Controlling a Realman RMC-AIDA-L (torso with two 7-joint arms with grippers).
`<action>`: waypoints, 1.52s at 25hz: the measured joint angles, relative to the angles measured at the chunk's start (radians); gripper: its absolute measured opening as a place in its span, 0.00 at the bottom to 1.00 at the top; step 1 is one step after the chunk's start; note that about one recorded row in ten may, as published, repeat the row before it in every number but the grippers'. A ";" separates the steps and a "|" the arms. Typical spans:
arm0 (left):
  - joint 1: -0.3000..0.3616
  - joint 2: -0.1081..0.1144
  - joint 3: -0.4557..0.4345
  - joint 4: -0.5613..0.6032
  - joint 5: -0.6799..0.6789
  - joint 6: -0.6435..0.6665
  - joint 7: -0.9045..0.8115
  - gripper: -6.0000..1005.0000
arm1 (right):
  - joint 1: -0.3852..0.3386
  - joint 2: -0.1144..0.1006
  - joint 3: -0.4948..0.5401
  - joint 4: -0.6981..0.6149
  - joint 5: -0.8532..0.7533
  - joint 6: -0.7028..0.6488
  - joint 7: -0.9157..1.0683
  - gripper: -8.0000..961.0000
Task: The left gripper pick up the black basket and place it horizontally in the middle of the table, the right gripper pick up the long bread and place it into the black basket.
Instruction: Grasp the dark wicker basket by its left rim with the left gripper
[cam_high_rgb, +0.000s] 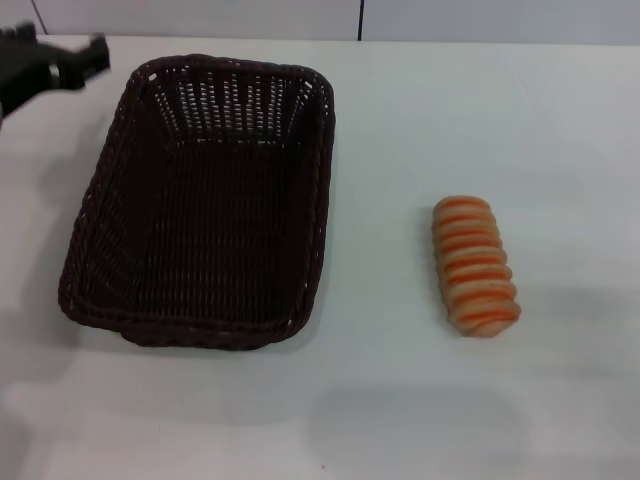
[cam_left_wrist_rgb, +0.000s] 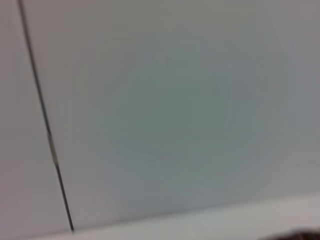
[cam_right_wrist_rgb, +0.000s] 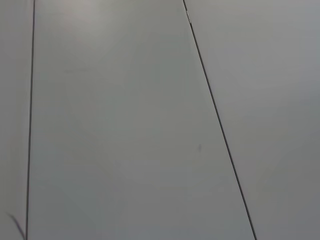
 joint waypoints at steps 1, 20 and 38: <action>0.000 -0.025 -0.026 -0.049 0.000 -0.119 0.042 0.73 | 0.001 0.000 0.000 0.000 0.000 0.000 0.000 0.82; -0.092 -0.050 -0.070 -0.044 -0.002 -0.540 0.113 0.69 | 0.009 -0.002 0.001 -0.005 0.002 0.003 0.000 0.82; -0.155 -0.051 -0.064 -0.034 0.037 -0.697 0.151 0.47 | 0.006 -0.002 0.001 -0.005 0.003 0.002 0.000 0.82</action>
